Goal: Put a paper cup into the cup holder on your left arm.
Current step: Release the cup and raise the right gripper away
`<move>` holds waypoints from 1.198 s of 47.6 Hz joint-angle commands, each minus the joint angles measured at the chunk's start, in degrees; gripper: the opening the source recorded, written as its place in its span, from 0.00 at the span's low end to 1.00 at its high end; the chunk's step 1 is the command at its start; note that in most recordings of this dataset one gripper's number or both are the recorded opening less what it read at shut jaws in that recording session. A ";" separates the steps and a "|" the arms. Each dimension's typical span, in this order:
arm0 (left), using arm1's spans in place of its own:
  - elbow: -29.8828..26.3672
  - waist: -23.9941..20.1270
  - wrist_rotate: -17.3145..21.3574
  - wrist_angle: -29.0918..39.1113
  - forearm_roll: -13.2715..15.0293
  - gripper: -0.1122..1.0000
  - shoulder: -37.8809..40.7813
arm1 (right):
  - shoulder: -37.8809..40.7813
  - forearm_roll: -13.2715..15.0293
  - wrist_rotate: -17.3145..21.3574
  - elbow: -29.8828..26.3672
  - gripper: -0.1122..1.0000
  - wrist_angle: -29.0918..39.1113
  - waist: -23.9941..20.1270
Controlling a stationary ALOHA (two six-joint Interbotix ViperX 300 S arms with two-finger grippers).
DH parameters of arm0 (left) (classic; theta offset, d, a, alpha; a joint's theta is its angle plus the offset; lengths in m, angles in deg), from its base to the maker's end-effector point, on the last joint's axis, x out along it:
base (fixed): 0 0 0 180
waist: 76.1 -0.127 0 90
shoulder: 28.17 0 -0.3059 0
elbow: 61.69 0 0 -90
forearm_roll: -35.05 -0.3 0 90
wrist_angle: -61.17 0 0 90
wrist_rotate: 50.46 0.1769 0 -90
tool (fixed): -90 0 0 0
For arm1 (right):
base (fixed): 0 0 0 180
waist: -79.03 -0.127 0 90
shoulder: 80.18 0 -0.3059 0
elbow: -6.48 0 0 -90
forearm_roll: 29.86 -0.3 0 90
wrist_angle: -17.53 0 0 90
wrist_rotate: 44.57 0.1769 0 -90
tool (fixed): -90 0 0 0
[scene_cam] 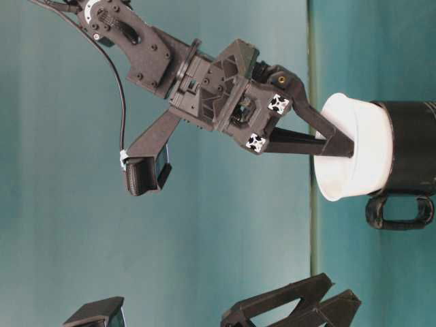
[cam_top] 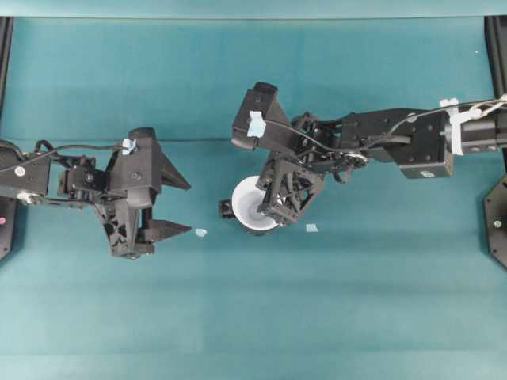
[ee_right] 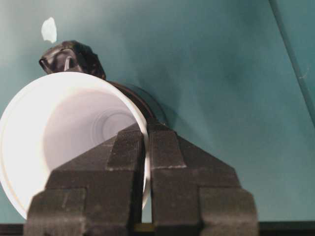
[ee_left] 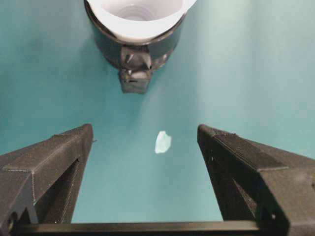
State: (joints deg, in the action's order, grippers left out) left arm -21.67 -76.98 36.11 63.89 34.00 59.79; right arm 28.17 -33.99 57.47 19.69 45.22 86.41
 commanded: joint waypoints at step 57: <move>-0.26 0.00 -0.18 -0.35 -0.09 0.92 -0.18 | -8.53 1.14 0.53 4.39 0.87 -3.43 0.09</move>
State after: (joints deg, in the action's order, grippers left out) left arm -21.59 -76.98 36.03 63.80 34.08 59.79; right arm 22.63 -33.02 58.70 23.65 42.93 86.50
